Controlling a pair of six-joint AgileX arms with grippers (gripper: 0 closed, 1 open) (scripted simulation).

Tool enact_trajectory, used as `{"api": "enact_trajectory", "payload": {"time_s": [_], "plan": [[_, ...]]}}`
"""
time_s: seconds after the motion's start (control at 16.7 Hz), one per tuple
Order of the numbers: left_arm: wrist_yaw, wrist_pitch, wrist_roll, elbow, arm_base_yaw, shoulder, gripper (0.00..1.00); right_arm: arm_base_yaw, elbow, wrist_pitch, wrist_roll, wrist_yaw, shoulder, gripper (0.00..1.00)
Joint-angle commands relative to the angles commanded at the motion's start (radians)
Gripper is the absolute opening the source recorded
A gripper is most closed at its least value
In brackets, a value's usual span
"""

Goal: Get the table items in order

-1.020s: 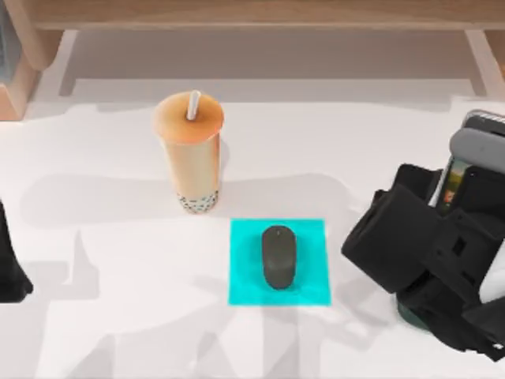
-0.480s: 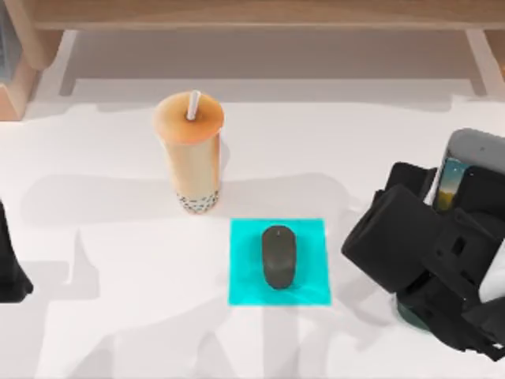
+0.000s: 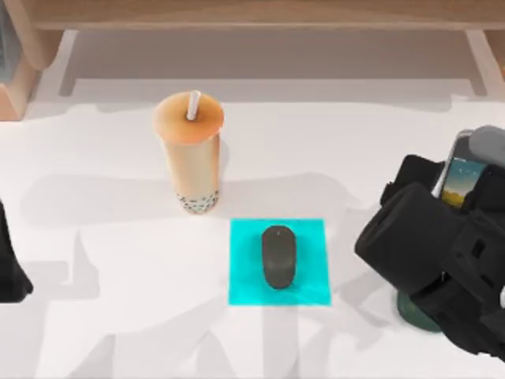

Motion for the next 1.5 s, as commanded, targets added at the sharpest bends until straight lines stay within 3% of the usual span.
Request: {"api": "enact_trajectory", "payload": {"time_s": [0.6, 1.32, 1.5], "plan": [[0.000, 0.000, 0.000, 0.000, 0.000, 0.000, 1.00, 0.088, -0.032, -0.150, 0.236, 0.031, -0.109, 1.00], [0.000, 0.000, 0.000, 0.000, 0.000, 0.000, 1.00, 0.103, 0.023, -0.241, 0.206, 0.021, 0.039, 1.00], [0.000, 0.000, 0.000, 0.000, 0.000, 0.000, 1.00, 0.086, -0.005, -0.178, 0.142, -0.041, -0.025, 1.00]]}}
